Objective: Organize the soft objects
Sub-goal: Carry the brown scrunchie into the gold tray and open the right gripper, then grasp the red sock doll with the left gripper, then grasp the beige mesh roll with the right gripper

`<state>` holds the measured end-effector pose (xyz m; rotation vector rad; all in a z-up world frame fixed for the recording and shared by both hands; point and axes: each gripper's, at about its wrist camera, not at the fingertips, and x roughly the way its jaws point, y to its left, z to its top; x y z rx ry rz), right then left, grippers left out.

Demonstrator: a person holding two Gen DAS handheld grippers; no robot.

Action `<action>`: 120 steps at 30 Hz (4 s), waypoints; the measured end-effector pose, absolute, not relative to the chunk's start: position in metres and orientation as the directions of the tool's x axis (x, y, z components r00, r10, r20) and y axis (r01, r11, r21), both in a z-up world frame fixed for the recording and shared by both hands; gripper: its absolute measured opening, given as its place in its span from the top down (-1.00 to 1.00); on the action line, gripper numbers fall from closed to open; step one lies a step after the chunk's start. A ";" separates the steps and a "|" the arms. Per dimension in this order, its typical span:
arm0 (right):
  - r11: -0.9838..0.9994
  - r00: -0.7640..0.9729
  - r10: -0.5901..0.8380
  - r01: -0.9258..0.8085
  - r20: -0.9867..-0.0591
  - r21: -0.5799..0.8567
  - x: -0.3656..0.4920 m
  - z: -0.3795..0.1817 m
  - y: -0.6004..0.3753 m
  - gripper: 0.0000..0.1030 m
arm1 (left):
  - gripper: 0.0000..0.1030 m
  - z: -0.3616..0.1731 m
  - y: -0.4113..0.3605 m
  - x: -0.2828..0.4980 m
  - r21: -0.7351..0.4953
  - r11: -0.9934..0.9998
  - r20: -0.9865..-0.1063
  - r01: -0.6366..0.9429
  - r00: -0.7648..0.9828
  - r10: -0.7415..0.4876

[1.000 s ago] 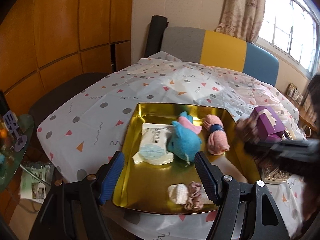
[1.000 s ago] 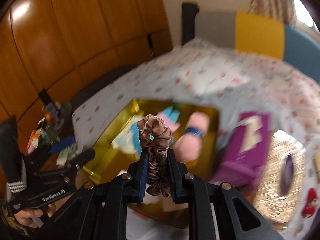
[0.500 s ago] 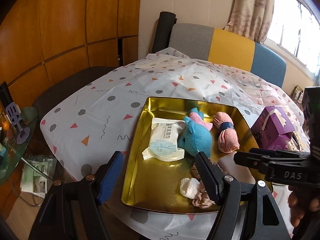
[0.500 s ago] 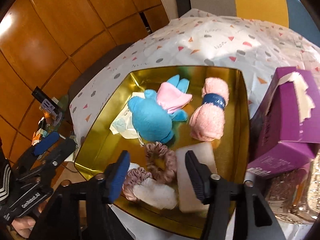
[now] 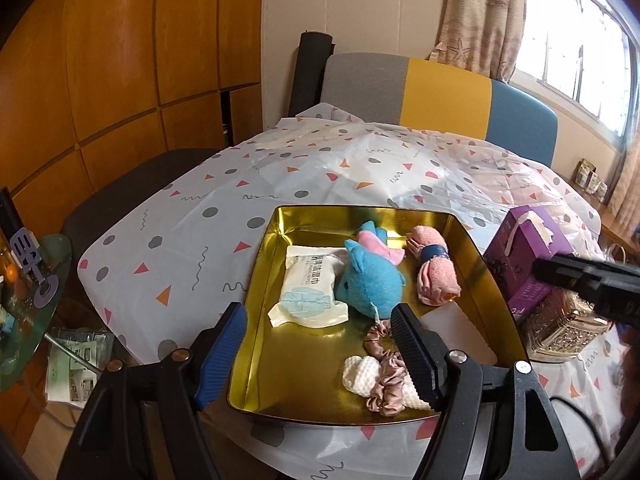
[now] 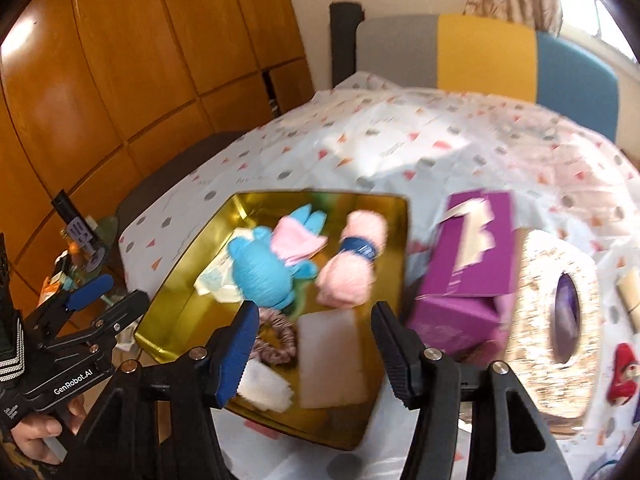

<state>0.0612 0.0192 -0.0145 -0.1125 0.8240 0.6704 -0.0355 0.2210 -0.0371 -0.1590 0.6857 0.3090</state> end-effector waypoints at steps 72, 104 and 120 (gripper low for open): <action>0.585 0.686 -0.076 0.619 -0.724 0.524 0.081 -0.073 -0.458 -0.15 | 0.03 -0.031 -0.210 0.118 -0.026 0.822 -0.759 0.569 0.524 -0.387; 0.969 0.578 0.180 0.034 -0.796 0.244 0.187 -0.049 -0.369 -0.15 | 0.53 -0.135 -0.207 0.109 -0.126 0.796 -0.791 0.592 0.424 -0.441; 0.974 0.363 -0.067 -0.177 -0.929 -0.140 0.319 -0.132 -0.329 -0.01 | 0.49 -0.139 -0.199 0.109 -0.194 0.781 -0.751 0.594 0.421 -0.508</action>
